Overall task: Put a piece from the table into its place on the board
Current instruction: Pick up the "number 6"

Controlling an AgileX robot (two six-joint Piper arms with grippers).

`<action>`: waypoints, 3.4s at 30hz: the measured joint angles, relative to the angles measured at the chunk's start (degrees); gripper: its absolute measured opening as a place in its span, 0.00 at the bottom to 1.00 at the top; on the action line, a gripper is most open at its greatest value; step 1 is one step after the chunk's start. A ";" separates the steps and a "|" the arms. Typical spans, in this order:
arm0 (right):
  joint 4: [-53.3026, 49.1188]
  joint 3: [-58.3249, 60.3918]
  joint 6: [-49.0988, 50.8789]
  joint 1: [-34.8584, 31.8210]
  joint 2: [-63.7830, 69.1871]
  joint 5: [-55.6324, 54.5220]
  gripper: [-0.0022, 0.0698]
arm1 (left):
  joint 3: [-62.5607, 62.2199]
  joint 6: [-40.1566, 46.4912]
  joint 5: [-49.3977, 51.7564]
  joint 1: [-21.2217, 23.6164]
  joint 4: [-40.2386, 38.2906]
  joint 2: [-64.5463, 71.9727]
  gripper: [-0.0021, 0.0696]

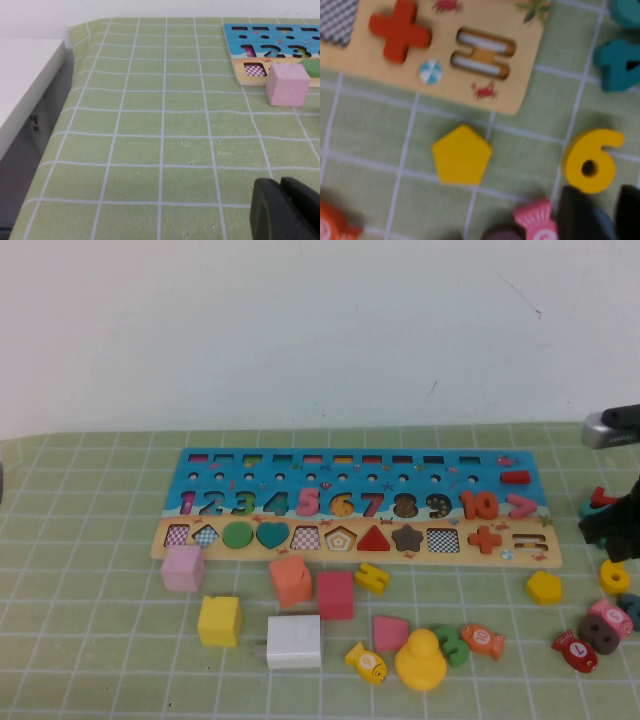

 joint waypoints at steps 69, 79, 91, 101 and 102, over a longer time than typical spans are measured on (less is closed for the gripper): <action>-4.70 -16.16 19.67 0.13 17.96 15.83 0.39 | 0.00 0.00 0.21 0.00 0.00 0.00 0.03; -4.83 -16.49 18.92 0.13 17.96 15.94 0.22 | 0.00 0.00 0.21 0.00 0.00 0.00 0.03; -5.66 -20.44 19.22 0.22 17.96 19.73 0.33 | 0.00 0.00 0.21 0.00 0.00 0.00 0.03; -5.75 -21.23 21.39 0.22 19.30 20.07 0.58 | 0.00 0.00 0.21 0.00 0.00 0.00 0.03; -5.77 -21.23 21.59 0.22 19.56 19.97 0.58 | 0.00 0.00 0.21 0.00 0.00 0.00 0.03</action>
